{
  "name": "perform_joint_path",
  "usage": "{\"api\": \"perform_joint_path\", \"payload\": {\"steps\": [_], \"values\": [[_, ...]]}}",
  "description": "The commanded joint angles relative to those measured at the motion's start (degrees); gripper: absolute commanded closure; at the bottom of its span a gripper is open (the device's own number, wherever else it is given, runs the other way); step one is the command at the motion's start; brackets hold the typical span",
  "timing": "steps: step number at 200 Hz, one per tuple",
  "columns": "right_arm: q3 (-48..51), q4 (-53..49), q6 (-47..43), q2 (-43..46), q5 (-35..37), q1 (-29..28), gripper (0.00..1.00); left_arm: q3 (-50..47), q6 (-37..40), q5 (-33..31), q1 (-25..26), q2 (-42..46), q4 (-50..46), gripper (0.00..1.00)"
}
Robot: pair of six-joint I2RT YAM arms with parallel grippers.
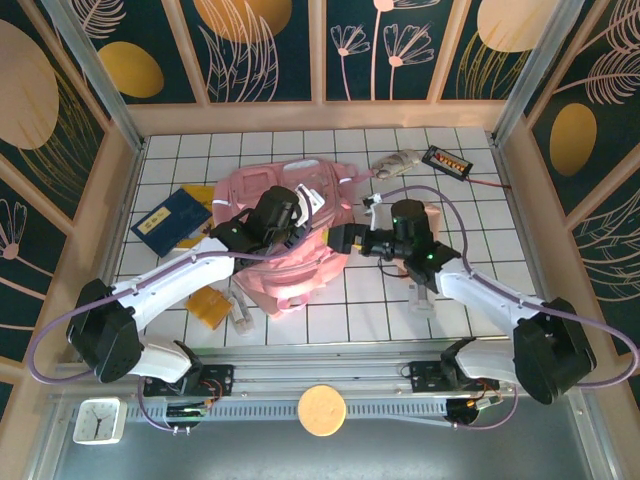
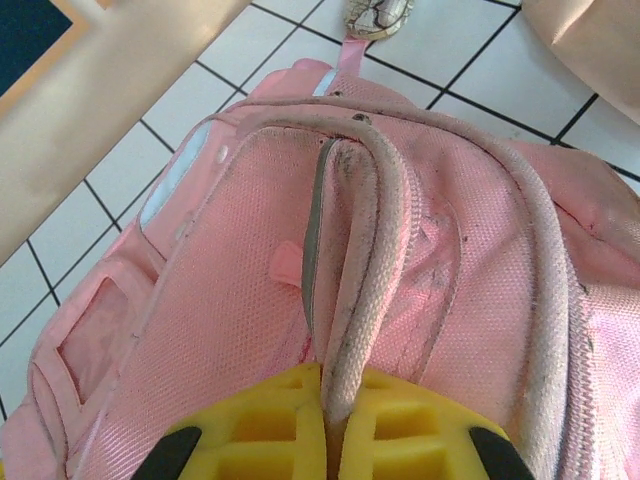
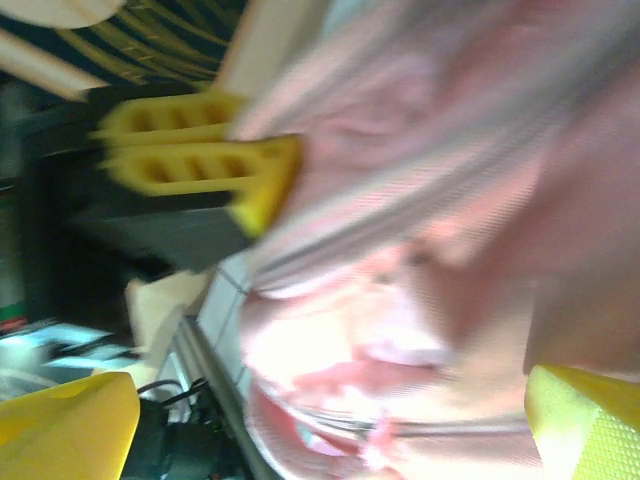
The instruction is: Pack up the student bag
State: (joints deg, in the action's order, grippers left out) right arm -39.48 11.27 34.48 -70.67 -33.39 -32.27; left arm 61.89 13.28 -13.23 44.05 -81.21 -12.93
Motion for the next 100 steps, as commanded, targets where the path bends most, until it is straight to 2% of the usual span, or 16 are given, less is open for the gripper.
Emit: {"api": "perform_joint_path", "payload": {"steps": [1, 25, 53, 88, 93, 100], "values": [[-3.8, -8.6, 0.1, -2.2, -0.6, 2.3, 0.03, 1.0, 0.4, 1.8, 0.4, 3.5, 7.4, 1.0], [-4.2, -11.0, 2.6, -4.0, 0.1, 3.8, 0.05, 1.7, 0.0, 1.6, 0.4, 3.5, 6.9, 1.0], [-4.1, -4.7, 4.6, -5.9, -0.5, 4.5, 0.11, 1.0, 0.4, 4.3, 0.4, 4.2, 7.7, 1.0], [-11.8, -1.1, 4.5, -13.4, -3.8, 3.6, 0.28, 0.5, 1.1, 8.2, 0.4, 3.9, 7.7, 1.0], [-12.3, -0.5, 4.8, -13.9, -3.9, 3.4, 0.33, 0.4, 1.2, 8.4, 0.4, 3.8, 7.8, 1.0], [-12.8, 0.7, 5.4, -14.4, -4.4, 3.3, 0.46, 0.4, 1.2, 8.2, 0.4, 3.6, 7.9, 1.0]]}}
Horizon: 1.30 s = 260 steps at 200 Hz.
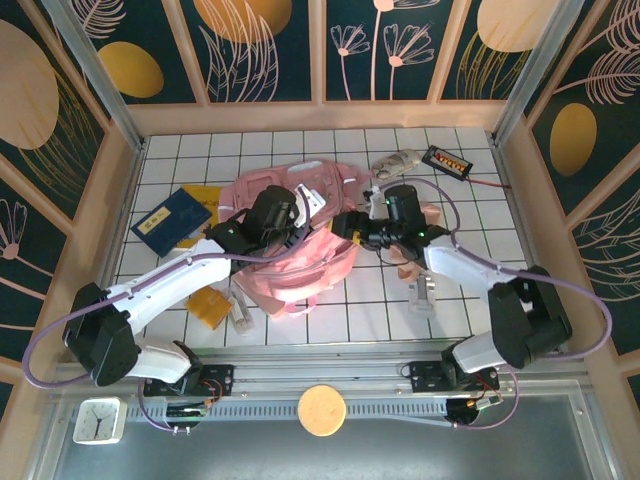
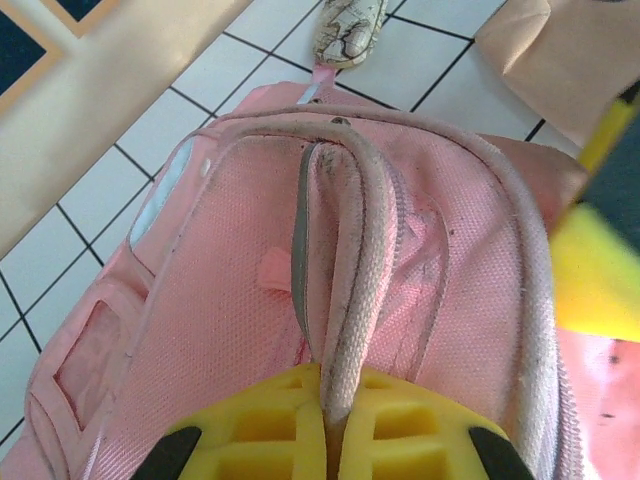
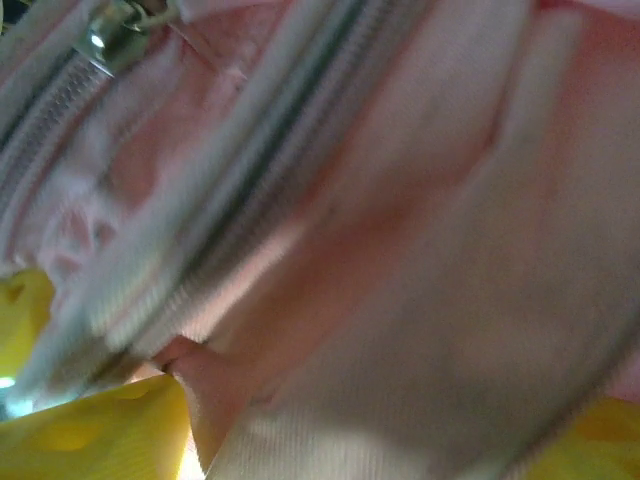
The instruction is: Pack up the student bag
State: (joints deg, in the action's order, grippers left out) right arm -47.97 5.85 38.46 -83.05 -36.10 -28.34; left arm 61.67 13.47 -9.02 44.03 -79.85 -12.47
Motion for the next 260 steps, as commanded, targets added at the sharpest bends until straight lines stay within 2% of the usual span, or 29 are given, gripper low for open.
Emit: {"api": "perform_joint_path", "payload": {"steps": [1, 16, 34, 55, 62, 72, 79, 88, 100, 118, 150, 165, 180, 211, 231, 260], "values": [[-4.4, 6.3, 1.6, -2.1, -1.8, -0.7, 0.48, 0.6, 1.0, 4.0, 0.4, 2.3, 7.5, 1.0], [-4.1, 9.4, 3.7, -1.8, -2.2, -0.8, 0.75, 0.7, 1.2, 2.2, 0.4, 2.1, 7.6, 1.0], [-3.7, 11.2, 4.8, 0.7, 0.0, -1.5, 0.99, 0.9, 1.7, -0.2, 0.1, 1.6, 7.0, 1.0], [-3.5, 11.3, 6.6, 3.8, 4.0, -2.7, 1.0, 1.8, 0.5, -3.5, -1.2, 1.6, 6.3, 1.0], [-3.2, 11.9, 7.2, 4.8, 6.1, -3.6, 1.0, 2.0, -0.2, -4.4, -1.7, 2.0, 6.5, 0.86], [-2.9, 11.8, 8.9, 6.3, 10.5, -5.2, 1.0, 2.3, -1.8, -5.0, -2.3, 3.0, 6.7, 0.55], [-2.3, 12.6, 10.7, 7.3, 13.5, -6.1, 1.0, 2.6, -3.2, -5.5, -2.5, 3.8, 6.6, 0.4], [-1.7, 13.4, 12.9, 8.6, 17.9, -7.2, 1.0, 3.3, -5.2, -6.6, -2.6, 4.6, 5.8, 0.28], [-1.2, 14.2, 15.1, 10.2, 25.0, -8.8, 1.0, 4.7, -9.0, -7.5, -2.6, 5.5, 3.4, 0.22], [-1.5, 15.9, 16.2, 11.0, 33.7, -10.8, 1.0, 6.8, -15.6, -7.1, -2.5, 6.9, -1.8, 0.21], [-7.5, 16.4, 12.4, 7.7, 44.5, -14.8, 1.0, 7.2, -29.1, -4.8, -2.6, 10.7, -9.0, 0.26], [-9.1, 17.9, 12.6, 5.1, 44.3, -15.5, 1.0, 5.8, -33.9, -2.8, -2.5, 12.9, -10.6, 0.28], [-9.8, 18.3, 14.0, 2.9, 42.2, -15.6, 1.0, 5.5, -38.5, 0.2, -2.5, 13.9, -13.2, 0.35], [-10.9, 19.1, 13.4, 0.8, 40.0, -15.8, 1.0, 7.0, -46.6, 6.9, -2.6, 11.9, -21.6, 0.41], [-13.1, 18.3, 12.1, -0.6, 38.0, -16.0, 1.0, 8.2, -48.7, 9.6, -2.5, 9.2, -25.7, 0.42], [-13.2, 19.7, 13.7, -2.1, 37.3, -16.6, 1.0, 8.7, -49.6, 10.6, -2.4, 5.2, -26.4, 0.42]]}}
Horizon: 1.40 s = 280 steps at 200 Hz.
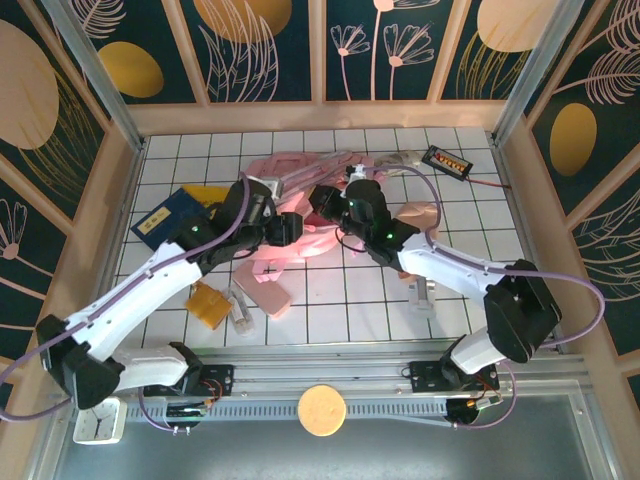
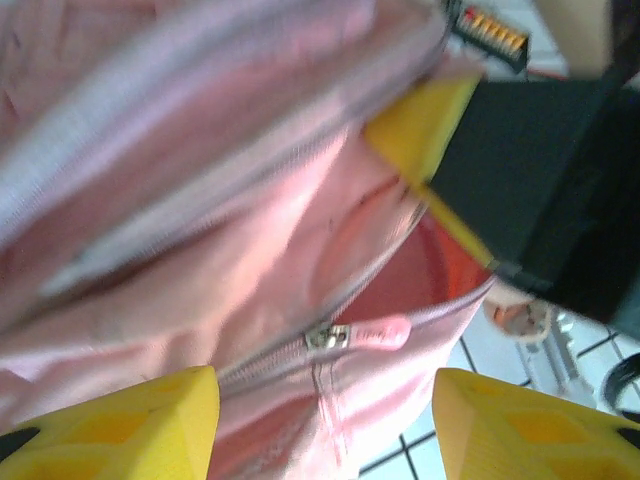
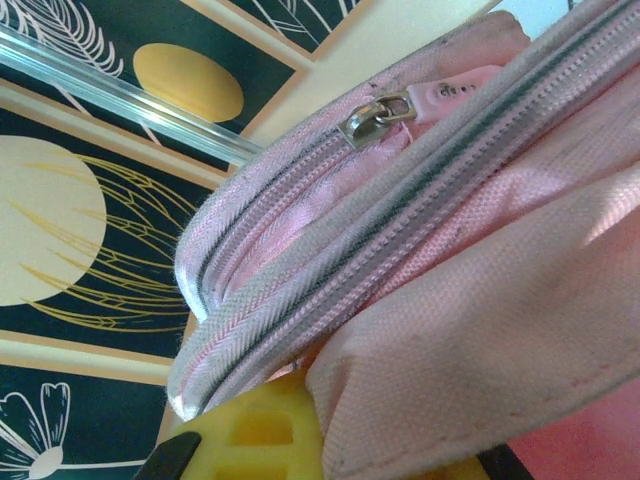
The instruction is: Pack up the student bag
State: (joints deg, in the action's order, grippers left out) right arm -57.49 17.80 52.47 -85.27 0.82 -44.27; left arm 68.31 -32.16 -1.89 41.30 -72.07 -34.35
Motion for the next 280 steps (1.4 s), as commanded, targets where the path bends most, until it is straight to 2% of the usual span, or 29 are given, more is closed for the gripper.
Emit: {"api": "perform_joint_path", "payload": {"steps": [1, 42, 62, 96, 134, 150, 168, 188, 202, 208, 241, 280], "values": [[-3.7, 7.8, -0.2, 0.1, 0.4, -0.8, 1.0, 2.0, -3.9, 3.5, 0.4, -2.8, -4.5, 0.42], [-5.9, 7.6, -1.1, -1.8, 0.4, -2.4, 1.0, 3.8, -6.1, 1.1, 0.4, -9.0, -5.4, 0.41], [-6.2, 8.0, -0.6, -2.6, 0.4, -2.8, 1.0, 3.9, -7.1, 1.8, 0.4, -9.8, -2.4, 0.35], [-7.1, 8.6, -0.1, -4.0, -1.0, -3.7, 1.0, 5.1, -9.4, -7.5, 0.4, -10.6, -4.9, 0.35], [-7.9, 9.7, 0.7, -5.2, -2.1, -4.4, 1.0, 1.6, -10.3, -13.6, -0.8, -10.7, -3.3, 0.37], [-7.9, 9.4, 0.8, -4.9, -2.3, -4.5, 1.0, -0.5, -9.8, -14.0, -1.9, -9.9, -2.6, 0.51], [-7.7, 8.7, 0.3, -4.3, -1.9, -4.4, 1.0, -2.6, -9.4, -12.7, -3.1, -8.5, -1.3, 0.76], [-7.1, 8.7, 0.0, -3.8, -1.7, -4.3, 1.0, -3.0, -9.2, -11.5, -3.6, -7.5, -0.9, 0.88], [-6.8, 8.7, 0.1, -3.8, -1.7, -4.3, 1.0, -3.1, -9.2, -10.9, -3.7, -6.9, -0.7, 0.92], [-6.8, 8.7, 0.2, -3.8, -1.8, -4.2, 1.0, -3.2, -9.3, -10.7, -3.7, -6.6, -0.8, 1.0], [-7.3, 6.1, -1.3, -3.6, -1.3, -3.9, 1.0, -3.9, -9.3, -9.1, -4.3, -4.2, -0.8, 1.0], [-6.0, 1.8, -5.1, -1.4, 1.0, -2.2, 1.0, -7.4, -7.2, -1.7, -7.0, 1.3, 1.6, 1.0]]}}
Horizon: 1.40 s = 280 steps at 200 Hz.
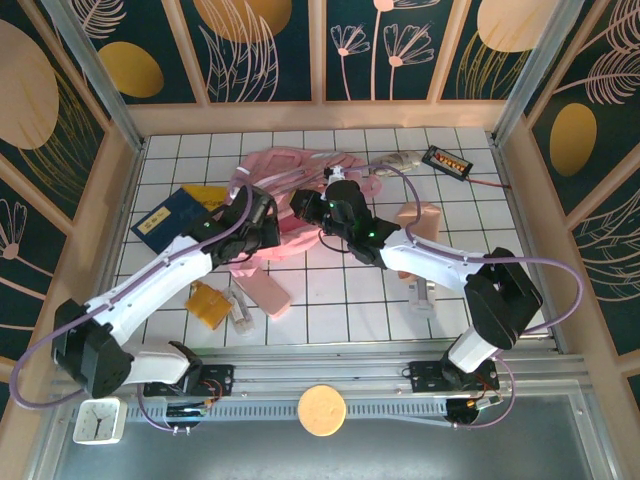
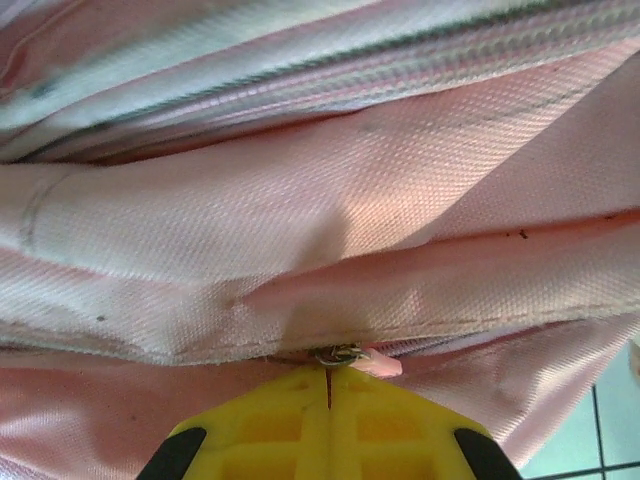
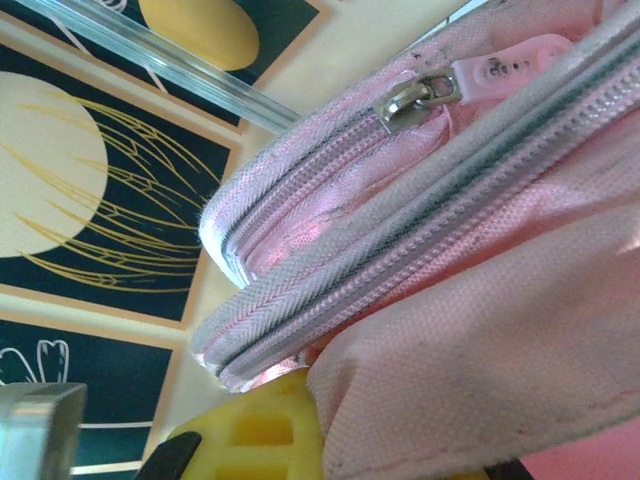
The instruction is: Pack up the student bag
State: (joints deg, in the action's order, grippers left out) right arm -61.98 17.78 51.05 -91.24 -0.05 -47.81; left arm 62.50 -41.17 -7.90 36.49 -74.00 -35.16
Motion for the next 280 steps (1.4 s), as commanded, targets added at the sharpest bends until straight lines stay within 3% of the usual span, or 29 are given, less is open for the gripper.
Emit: {"api": "perform_joint_path", "payload": {"steps": [1, 42, 71, 132, 165, 186, 214, 237, 260, 280], "values": [[-1.4, 1.7, -3.7, 4.6, 1.9, 1.5, 1.0, -1.7, 1.9, 4.4, -2.3, 3.2, 2.3, 1.0], [1.6, -1.8, -7.1, 7.3, -3.0, 7.5, 1.0, -5.2, 6.2, 12.0, -5.3, 4.6, 2.9, 1.0], [2.7, -1.2, -8.9, 7.9, -12.0, 11.1, 1.0, -6.1, 7.2, 15.3, -6.4, 5.1, 4.6, 1.0], [3.4, -0.6, -9.4, 8.4, -17.4, 11.4, 1.0, -4.1, 11.0, 15.8, -9.2, 3.9, 3.1, 1.0], [2.3, 0.3, -8.3, 6.7, -22.0, 11.0, 1.0, -5.1, 9.0, 20.9, -9.2, 3.6, 7.7, 0.99], [2.6, 1.2, -7.6, 5.8, -26.8, 11.0, 0.65, -6.4, 6.9, 20.6, -9.2, 4.1, 10.1, 0.92], [4.5, 3.9, -7.3, 5.1, -33.4, 11.8, 0.5, -10.3, 6.6, 22.5, -9.1, 4.9, 12.6, 0.84], [4.0, 6.1, -6.0, 3.7, -33.7, 11.7, 0.52, -10.9, 8.1, 22.0, -9.0, 7.4, 13.3, 0.75], [-0.2, 6.7, -5.1, 1.5, -31.9, 10.8, 0.83, -9.4, 7.1, 22.1, -9.0, 8.2, 11.5, 0.62], [-4.4, 5.2, -5.5, -0.6, -30.9, 9.0, 0.85, -7.4, 3.2, 23.2, -8.3, 7.7, 10.1, 0.59]]}}
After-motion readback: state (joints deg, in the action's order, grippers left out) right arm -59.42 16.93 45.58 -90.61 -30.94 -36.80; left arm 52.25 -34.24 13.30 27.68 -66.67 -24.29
